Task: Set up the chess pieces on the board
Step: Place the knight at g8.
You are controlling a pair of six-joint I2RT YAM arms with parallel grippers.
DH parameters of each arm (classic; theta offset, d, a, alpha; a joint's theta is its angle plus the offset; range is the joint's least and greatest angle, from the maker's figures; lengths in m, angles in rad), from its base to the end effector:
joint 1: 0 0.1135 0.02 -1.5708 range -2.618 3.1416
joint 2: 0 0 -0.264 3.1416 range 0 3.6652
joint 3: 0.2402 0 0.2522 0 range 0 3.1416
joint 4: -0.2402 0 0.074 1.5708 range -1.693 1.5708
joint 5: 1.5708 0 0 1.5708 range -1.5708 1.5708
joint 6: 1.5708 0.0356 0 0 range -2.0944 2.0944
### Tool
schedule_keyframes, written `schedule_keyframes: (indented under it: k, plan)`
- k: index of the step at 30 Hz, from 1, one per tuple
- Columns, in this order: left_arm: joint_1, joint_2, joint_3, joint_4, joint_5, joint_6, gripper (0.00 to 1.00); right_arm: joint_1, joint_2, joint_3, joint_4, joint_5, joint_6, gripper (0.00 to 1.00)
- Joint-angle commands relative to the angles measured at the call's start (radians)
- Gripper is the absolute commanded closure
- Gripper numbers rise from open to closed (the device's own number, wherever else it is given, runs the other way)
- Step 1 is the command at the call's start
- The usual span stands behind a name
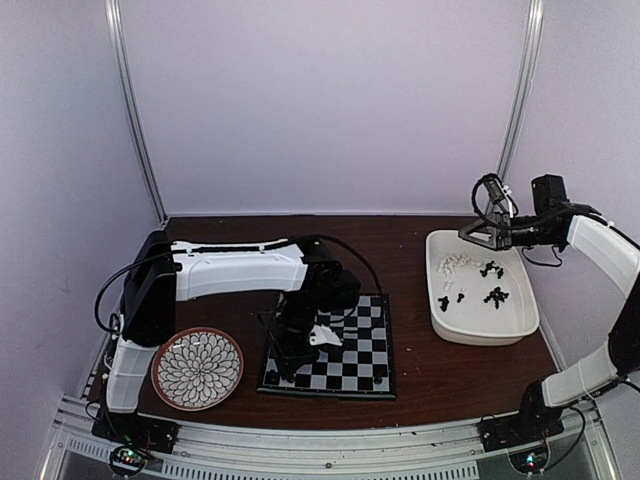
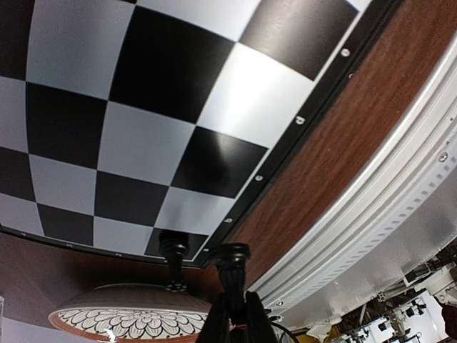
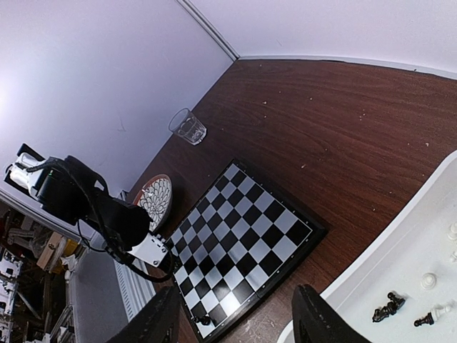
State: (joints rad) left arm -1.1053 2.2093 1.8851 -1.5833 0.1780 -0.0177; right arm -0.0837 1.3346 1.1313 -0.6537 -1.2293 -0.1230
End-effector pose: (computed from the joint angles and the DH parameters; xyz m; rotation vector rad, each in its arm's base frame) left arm 0.1706 -0.3537 0.2014 -1.3936 -2.3860 -0.0413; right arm 0.2684 0.0111 0.3145 -0.5635 1.9821 1.3225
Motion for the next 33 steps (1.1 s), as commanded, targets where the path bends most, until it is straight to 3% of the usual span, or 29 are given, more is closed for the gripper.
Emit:
schedule_keyframes:
  k: [1, 10, 29, 33]
  plan:
    - [0.002, 0.032, 0.023, -0.031, -0.072, -0.014, 1.00, -0.003, -0.028, -0.015, 0.022, -0.009, 0.011, 0.43]
    - [0.002, 0.057, 0.044, -0.030, -0.130, -0.009, 1.00, -0.004, -0.032, -0.018, 0.023, -0.013, 0.008, 0.43]
    - [0.001, 0.085, 0.032, -0.026, -0.071, 0.004, 1.00, -0.004, -0.026, -0.012, 0.020, -0.021, 0.008, 0.43]
    - [0.001, 0.082, 0.032, -0.026, -0.073, 0.007, 0.90, -0.004, -0.026, -0.010, 0.020, -0.022, 0.009, 0.43]
